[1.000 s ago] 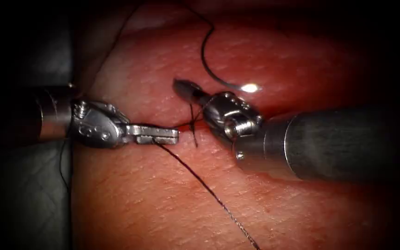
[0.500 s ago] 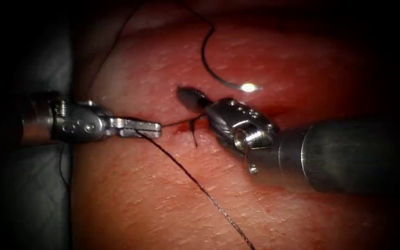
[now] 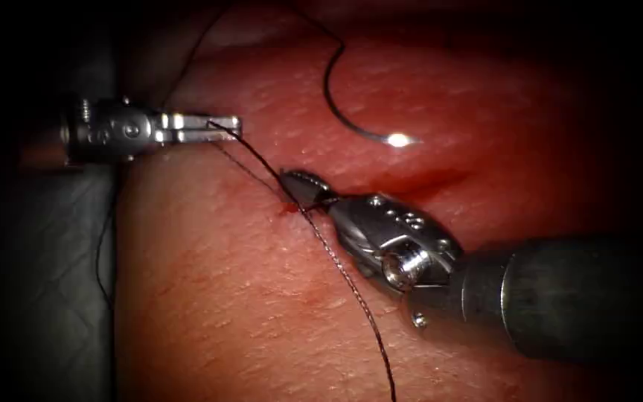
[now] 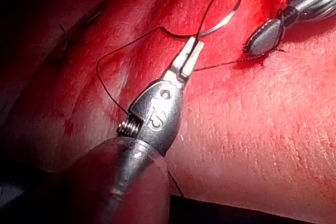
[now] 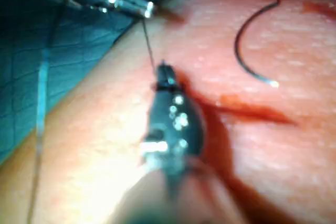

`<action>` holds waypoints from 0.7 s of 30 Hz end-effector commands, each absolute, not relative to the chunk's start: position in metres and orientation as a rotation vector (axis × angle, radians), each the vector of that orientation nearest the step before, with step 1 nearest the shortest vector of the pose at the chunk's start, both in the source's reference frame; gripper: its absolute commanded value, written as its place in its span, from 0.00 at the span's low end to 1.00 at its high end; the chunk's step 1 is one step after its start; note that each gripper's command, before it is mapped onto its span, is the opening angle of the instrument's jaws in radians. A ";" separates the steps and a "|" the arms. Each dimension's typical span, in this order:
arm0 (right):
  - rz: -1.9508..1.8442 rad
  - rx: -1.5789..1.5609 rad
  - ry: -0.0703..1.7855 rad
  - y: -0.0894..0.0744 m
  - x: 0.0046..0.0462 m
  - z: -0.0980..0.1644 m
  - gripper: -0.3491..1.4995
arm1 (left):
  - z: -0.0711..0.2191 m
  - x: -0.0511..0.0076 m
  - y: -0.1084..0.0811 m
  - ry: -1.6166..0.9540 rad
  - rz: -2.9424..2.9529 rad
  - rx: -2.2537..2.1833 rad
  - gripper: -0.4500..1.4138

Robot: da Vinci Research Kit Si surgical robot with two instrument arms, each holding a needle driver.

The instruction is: Wound Closure

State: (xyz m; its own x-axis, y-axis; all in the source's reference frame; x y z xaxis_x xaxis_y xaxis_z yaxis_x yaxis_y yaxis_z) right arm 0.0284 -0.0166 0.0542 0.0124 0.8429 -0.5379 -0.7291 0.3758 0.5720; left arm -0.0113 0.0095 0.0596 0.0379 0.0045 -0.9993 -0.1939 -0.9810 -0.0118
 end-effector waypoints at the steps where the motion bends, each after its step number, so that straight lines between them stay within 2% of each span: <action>1: 1.224 0.153 0.967 -0.018 0.0289 0.055 0.00 | 0.060 -0.0117 0.010 0.199 2.080 -2.147 0.00; 21: 1.060 0.170 1.019 -0.021 0.0277 0.053 0.00 | 0.064 -0.0114 0.019 0.246 2.132 -2.029 0.00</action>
State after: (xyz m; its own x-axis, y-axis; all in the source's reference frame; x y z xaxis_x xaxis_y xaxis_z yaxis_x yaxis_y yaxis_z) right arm 0.0271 -0.0204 0.0528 0.1011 0.7817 -0.6154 -0.6413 0.5241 0.5604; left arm -0.0109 0.0193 0.0637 -0.0568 0.0214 -0.9982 -0.2585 -0.9660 -0.0060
